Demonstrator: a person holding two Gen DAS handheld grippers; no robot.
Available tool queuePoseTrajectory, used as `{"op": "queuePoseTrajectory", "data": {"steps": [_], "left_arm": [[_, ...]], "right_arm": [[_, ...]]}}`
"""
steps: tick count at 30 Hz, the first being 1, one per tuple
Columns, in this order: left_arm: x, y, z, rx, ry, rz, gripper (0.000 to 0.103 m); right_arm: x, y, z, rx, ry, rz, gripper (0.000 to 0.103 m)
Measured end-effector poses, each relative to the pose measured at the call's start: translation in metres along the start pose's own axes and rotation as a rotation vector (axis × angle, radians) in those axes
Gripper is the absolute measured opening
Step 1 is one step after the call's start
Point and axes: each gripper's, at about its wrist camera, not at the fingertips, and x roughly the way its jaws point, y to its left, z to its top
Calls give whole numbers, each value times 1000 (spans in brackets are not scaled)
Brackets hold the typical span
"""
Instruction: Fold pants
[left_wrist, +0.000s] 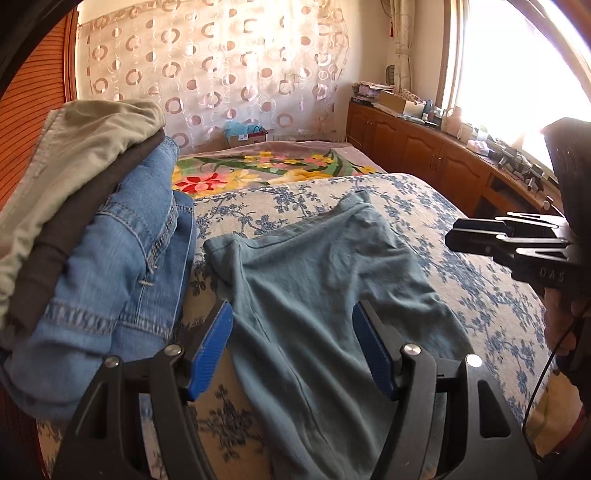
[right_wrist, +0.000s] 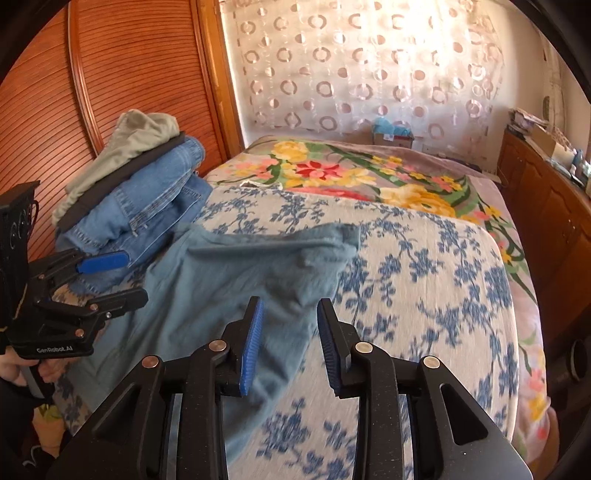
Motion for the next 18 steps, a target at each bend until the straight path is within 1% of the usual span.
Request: {"op": "queuePoseTrajectory", "data": {"steps": [3,5,8,9,12,15,18], "left_arm": [[-9,-5,-7,13,-2,8,67],[-16,-8,-13,14,-1,5,67],[-24,-10,-24,12,4,6,67],[-27,-10,-27,13,6,8,67],[-35,-10,-40,16,8,14,67],[-42,-5,-55,-1,18,16,67],[-46,2,-68,-21,34,14,67]], "right_arm": [[-9,7,-13,5,-8,-8,31],[-14,10,-21,14,-9,-8,33],[-22,16,-35,26,-8,-5,38],[-23,19,-40,26,-2,-1,42],[-25,30,-54,10,19,10,46],[-29,40,-70,0,29,8,50],[-33,49,-85,-10,35,16,51]]}}
